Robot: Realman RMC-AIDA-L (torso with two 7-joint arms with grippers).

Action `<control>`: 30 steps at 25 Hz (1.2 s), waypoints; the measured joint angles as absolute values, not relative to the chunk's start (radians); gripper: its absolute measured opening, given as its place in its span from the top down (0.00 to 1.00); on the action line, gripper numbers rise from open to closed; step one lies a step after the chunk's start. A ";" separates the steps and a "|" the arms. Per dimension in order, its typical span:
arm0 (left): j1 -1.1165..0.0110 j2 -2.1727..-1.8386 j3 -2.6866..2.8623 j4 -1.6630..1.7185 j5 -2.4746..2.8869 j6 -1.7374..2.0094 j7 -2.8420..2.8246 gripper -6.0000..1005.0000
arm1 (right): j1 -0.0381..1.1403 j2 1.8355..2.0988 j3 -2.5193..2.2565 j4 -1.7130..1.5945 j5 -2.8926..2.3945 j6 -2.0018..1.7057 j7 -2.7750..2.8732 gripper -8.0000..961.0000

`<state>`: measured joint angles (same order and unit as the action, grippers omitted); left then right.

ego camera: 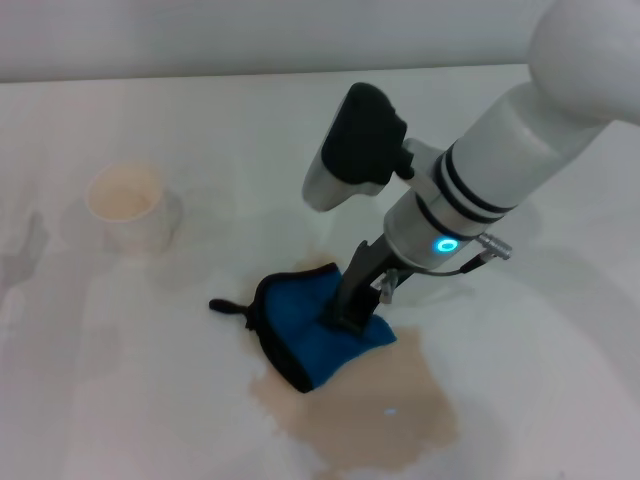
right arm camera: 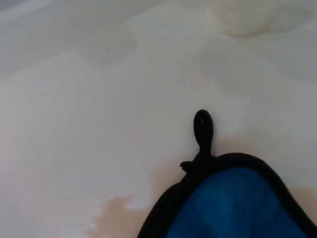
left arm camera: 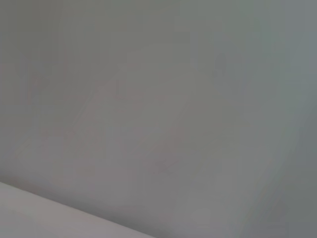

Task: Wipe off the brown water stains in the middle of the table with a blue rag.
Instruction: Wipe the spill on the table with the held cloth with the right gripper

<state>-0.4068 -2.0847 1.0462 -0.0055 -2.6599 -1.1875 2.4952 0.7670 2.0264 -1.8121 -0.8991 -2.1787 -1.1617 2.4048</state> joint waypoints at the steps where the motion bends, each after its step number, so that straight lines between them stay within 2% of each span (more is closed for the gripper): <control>1: -0.407 -2.085 1.046 -0.005 -2.660 -1.187 2.495 0.11 | 0.767 2.026 -1.827 -0.905 -2.173 -1.159 2.404 0.90; 13: -0.415 -2.085 1.046 -0.005 -2.660 -1.184 2.497 0.11 | 0.753 2.027 -1.875 -0.914 -2.168 -0.976 2.403 0.91; 22: -0.416 -2.085 1.042 -0.006 -2.664 -1.182 2.498 0.11 | 0.777 2.018 -1.834 -0.819 -2.197 -0.815 2.403 0.91; 30: -0.418 -2.085 1.040 -0.005 -2.667 -1.182 2.500 0.11 | 0.806 2.026 -1.830 -0.749 -2.220 -0.817 2.404 0.91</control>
